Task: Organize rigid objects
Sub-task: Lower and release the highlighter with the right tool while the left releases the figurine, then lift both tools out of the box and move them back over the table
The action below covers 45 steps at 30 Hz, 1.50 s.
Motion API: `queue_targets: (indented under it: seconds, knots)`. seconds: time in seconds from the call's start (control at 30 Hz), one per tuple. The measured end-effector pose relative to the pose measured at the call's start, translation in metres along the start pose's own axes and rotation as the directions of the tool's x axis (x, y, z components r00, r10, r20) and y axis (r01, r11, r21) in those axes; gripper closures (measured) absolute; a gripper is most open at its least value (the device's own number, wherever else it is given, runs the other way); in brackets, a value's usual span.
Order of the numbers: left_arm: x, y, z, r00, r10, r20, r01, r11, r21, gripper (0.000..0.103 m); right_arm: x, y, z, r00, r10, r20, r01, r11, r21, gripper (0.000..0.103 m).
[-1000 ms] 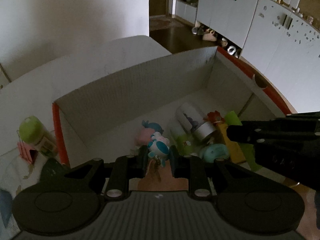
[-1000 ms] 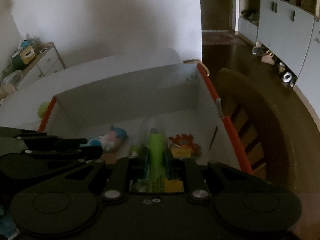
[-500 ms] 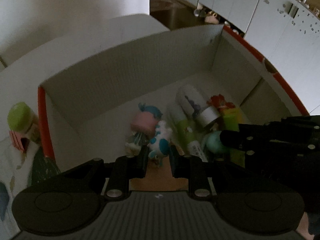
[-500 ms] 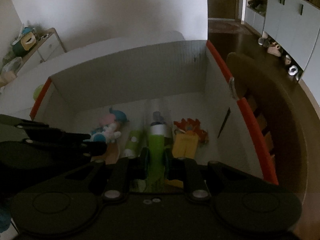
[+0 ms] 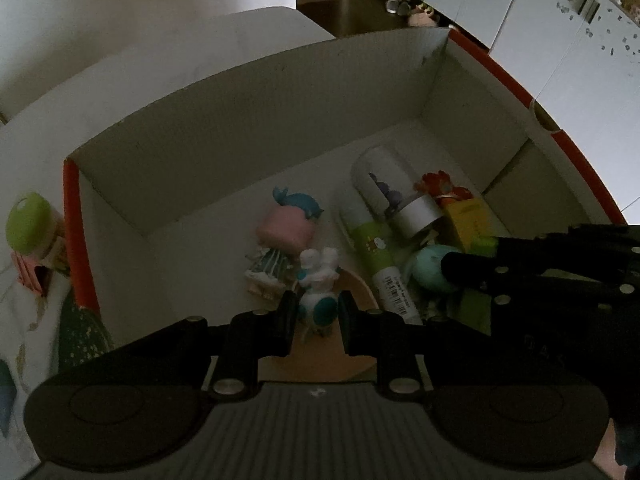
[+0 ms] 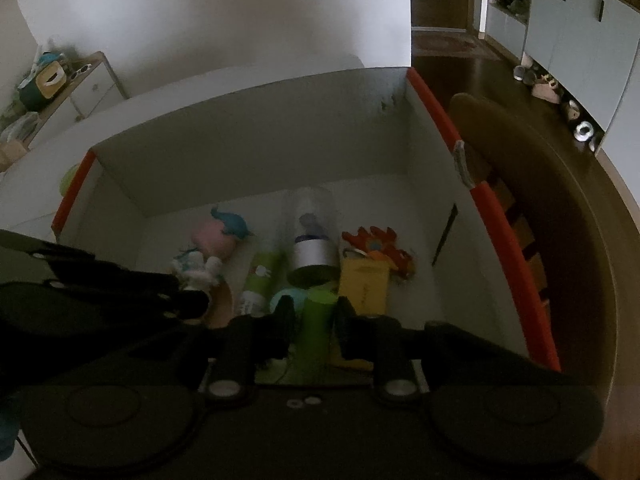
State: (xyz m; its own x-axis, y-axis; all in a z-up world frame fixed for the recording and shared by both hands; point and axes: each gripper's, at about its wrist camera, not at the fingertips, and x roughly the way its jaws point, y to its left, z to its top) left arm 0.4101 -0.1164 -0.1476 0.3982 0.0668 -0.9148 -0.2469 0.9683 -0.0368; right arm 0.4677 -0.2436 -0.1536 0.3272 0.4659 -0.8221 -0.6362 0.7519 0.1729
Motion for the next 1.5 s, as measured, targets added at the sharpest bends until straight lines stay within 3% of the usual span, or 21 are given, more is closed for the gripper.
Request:
queue_targets:
  seconds: [0.6, 0.77, 1.13, 1.23, 1.3, 1.33, 1.5]
  knots:
    - [-0.039, -0.001, -0.019, 0.994, -0.039, 0.102, 0.037, 0.999, 0.017, 0.081, -0.033, 0.000, -0.003, 0.999, 0.013, 0.041, -0.014, 1.000, 0.011, 0.069]
    - [-0.058, 0.004, -0.025, 0.988, -0.053, 0.146, 0.051, 0.999, 0.018, 0.081, -0.043, 0.003, -0.003, 0.998, 0.023, 0.060, -0.024, 0.999, 0.022, 0.054]
    - [-0.096, 0.019, -0.041, 0.966, -0.073, 0.246, 0.072, 0.997, 0.013, 0.080, -0.064, 0.015, -0.003, 0.994, 0.039, 0.100, -0.042, 0.999, 0.033, 0.047]
    - [-0.105, 0.026, -0.045, 0.959, -0.085, 0.269, 0.087, 0.996, 0.003, 0.071, -0.070, 0.023, -0.003, 0.993, 0.045, 0.113, -0.048, 0.999, 0.025, 0.044]
    - [-0.111, 0.031, -0.048, 0.953, -0.086, 0.290, 0.089, 0.996, 0.003, 0.054, -0.073, 0.029, -0.004, 0.991, 0.047, 0.123, -0.050, 0.999, 0.020, 0.042]
    - [-0.114, 0.035, -0.051, 0.948, -0.086, 0.305, 0.089, 0.996, 0.004, 0.051, -0.074, 0.032, -0.005, 0.991, 0.047, 0.127, -0.050, 0.999, 0.019, 0.041]
    - [-0.124, 0.053, -0.057, 0.939, -0.092, 0.332, 0.095, 0.995, 0.009, 0.050, -0.082, 0.050, -0.006, 0.988, 0.045, 0.146, -0.048, 0.999, 0.015, 0.039]
